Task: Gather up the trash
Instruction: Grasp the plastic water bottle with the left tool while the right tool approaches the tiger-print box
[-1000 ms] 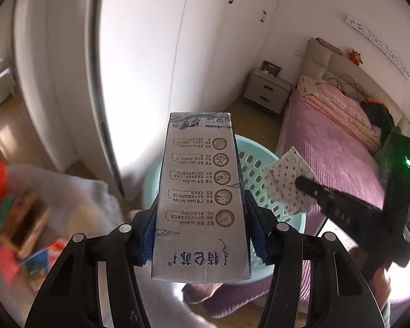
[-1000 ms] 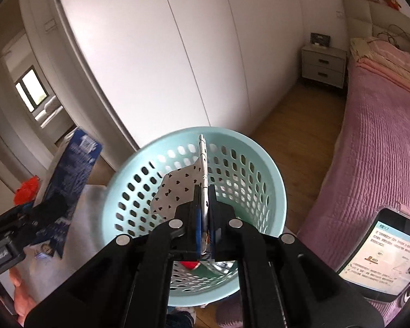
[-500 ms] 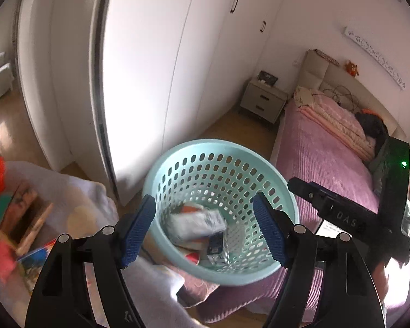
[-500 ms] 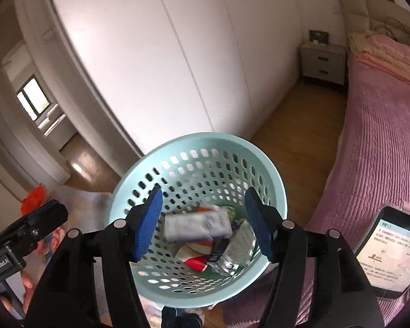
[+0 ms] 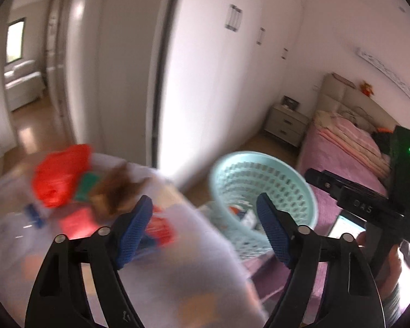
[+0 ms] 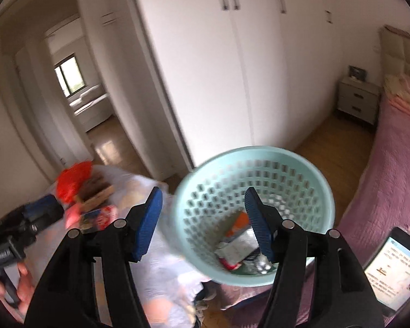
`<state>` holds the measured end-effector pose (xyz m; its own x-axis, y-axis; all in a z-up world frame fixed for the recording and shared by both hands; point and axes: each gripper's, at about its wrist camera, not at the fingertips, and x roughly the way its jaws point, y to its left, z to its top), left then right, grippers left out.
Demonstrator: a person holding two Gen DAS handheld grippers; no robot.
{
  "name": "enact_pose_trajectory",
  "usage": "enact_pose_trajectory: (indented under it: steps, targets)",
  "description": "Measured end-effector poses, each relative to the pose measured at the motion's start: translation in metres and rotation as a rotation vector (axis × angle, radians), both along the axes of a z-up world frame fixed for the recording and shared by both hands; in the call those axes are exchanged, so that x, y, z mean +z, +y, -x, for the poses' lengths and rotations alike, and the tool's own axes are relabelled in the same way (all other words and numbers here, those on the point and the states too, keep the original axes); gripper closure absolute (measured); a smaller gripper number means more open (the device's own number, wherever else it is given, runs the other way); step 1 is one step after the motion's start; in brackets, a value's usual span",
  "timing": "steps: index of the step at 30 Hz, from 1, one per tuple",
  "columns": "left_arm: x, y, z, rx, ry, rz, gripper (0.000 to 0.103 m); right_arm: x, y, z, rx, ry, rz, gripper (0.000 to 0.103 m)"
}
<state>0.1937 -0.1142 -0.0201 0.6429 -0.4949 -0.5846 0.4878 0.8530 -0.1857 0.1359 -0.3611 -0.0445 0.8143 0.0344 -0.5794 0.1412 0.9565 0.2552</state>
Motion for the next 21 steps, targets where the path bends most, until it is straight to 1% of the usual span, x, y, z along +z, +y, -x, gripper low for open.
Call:
enact_pose_trajectory:
  steps: [3, 5, 9, 13, 16, 19, 21]
  targets:
    - [0.003, 0.045, 0.0, 0.092, -0.014, -0.017, 0.025, 0.001, 0.027, -0.006, 0.061, 0.0, 0.018, 0.044]
    - [0.0, 0.082, -0.003, 0.165, -0.014, -0.026, 0.022, 0.0, 0.045, -0.011, 0.099, 0.004, 0.028, 0.044]
    - [-0.008, 0.153, -0.015, 0.3, 0.013, -0.055, 0.022, -0.003, 0.084, -0.025, 0.168, 0.02, 0.042, 0.044]
    - [-0.014, 0.206, -0.03, 0.386, 0.038, -0.078, 0.022, -0.008, 0.115, -0.036, 0.22, 0.033, 0.054, 0.044]
    - [-0.019, 0.232, -0.048, 0.41, 0.064, -0.108, 0.022, -0.013, 0.138, -0.045, 0.252, 0.052, 0.06, 0.044]
    - [-0.027, 0.249, -0.062, 0.387, 0.104, -0.109, 0.022, -0.022, 0.15, -0.046, 0.271, 0.07, 0.066, 0.044]
    - [-0.035, 0.253, -0.07, 0.388, 0.135, -0.115, 0.022, -0.027, 0.155, -0.05, 0.279, 0.083, 0.071, 0.044]
